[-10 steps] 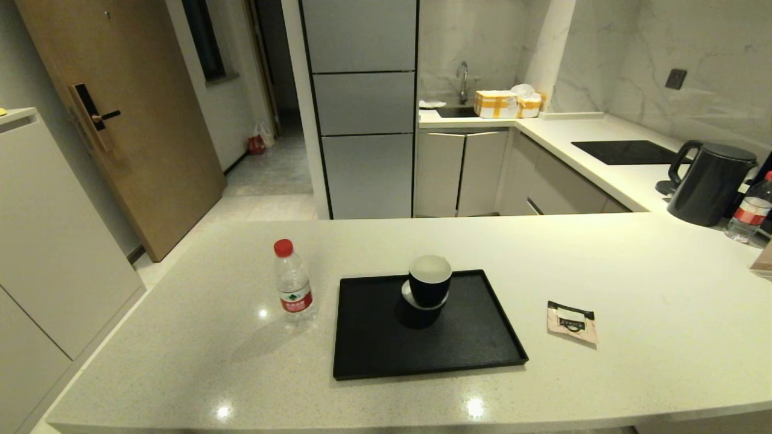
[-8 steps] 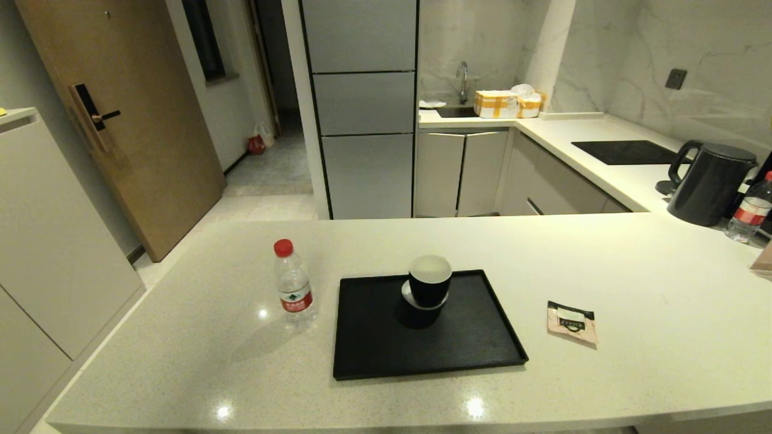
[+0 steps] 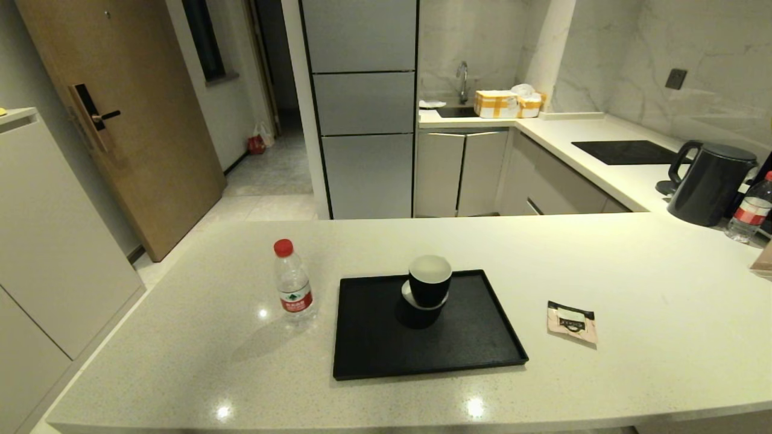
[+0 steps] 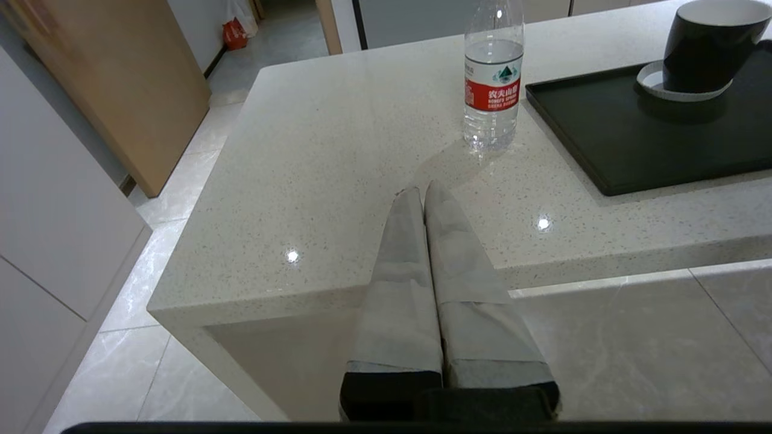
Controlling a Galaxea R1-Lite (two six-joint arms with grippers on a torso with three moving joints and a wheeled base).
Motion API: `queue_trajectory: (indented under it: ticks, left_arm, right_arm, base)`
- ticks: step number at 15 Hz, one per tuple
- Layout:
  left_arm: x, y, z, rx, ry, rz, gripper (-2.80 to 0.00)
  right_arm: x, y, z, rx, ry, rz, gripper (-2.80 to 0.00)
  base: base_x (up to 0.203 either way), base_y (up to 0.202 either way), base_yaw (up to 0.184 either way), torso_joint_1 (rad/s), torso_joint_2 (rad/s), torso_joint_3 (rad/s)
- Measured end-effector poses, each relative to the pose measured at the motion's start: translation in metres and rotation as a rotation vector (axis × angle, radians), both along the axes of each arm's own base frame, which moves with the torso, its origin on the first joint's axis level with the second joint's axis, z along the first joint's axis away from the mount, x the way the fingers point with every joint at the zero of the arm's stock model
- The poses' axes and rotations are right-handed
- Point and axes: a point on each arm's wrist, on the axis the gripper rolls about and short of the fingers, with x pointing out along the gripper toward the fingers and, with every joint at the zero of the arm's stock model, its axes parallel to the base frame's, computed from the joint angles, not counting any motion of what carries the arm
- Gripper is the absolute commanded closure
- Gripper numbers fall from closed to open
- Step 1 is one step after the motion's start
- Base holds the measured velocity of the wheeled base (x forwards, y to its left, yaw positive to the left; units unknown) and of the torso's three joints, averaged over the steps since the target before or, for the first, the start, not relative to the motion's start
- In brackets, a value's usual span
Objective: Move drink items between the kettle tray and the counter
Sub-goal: Pick up the bottled water
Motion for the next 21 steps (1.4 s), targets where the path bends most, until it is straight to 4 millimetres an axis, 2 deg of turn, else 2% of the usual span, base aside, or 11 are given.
queue_trajectory:
  ticks: [4,5,6,8,10,13,15,18,19,21]
  left_arm:
    - [-0.001,0.000,0.007,-0.028,0.027,0.001,0.00]
    - [-0.003,0.000,0.018,-0.043,0.044,-0.002,0.00]
    - [-0.004,0.000,0.037,-0.061,0.068,-0.011,0.00]
    - [0.005,-0.001,0.072,-0.093,0.199,-0.057,0.00]
    - [0.030,-0.004,0.096,-0.137,0.400,-0.153,0.00]
    - [0.085,-0.009,0.110,-0.196,0.634,-0.280,0.00]
    - [0.128,-0.011,0.105,-0.210,0.729,-0.335,0.00]
    - [0.183,-0.015,0.084,-0.209,0.789,-0.409,0.00]
    - [0.202,-0.017,0.073,-0.204,0.797,-0.435,-2.80]
    - [0.232,-0.021,0.048,-0.181,0.788,-0.451,-2.80]
  right_arm:
    - [0.000,0.000,0.000,0.000,0.000,0.002,0.00]
    - [0.000,0.000,0.000,0.000,0.000,0.002,0.00]
    - [0.000,0.000,0.000,0.000,0.000,0.000,0.00]
    - [0.000,0.000,0.000,0.000,0.000,0.001,0.00]
    - [0.000,0.000,0.000,0.000,0.000,0.001,0.00]
    - [0.000,0.000,0.000,0.000,0.000,0.001,0.00]
    - [0.000,0.000,0.000,0.000,0.000,0.002,0.00]
    - [0.000,0.000,0.000,0.000,0.001,0.001,0.00]
    - [0.000,0.000,0.000,0.000,0.000,0.001,0.00]
    - [0.000,0.000,0.000,0.000,0.000,0.001,0.00]
  base:
    - [0.000,0.000,0.000,0.000,0.00,0.000]
    - [0.000,0.000,0.000,0.000,0.00,0.000]
    - [0.000,0.000,0.000,0.000,0.00,0.000]
    - [0.000,0.000,0.000,0.000,0.00,0.000]
    - [0.000,0.000,0.000,0.000,0.00,0.000]
    - [0.000,0.000,0.000,0.000,0.00,0.000]
    - [0.000,0.000,0.000,0.000,0.00,0.000]
    - [0.000,0.000,0.000,0.000,0.00,0.000]
    - [0.000,0.000,0.000,0.000,0.00,0.000]
    - [0.000,0.000,0.000,0.000,0.00,0.000]
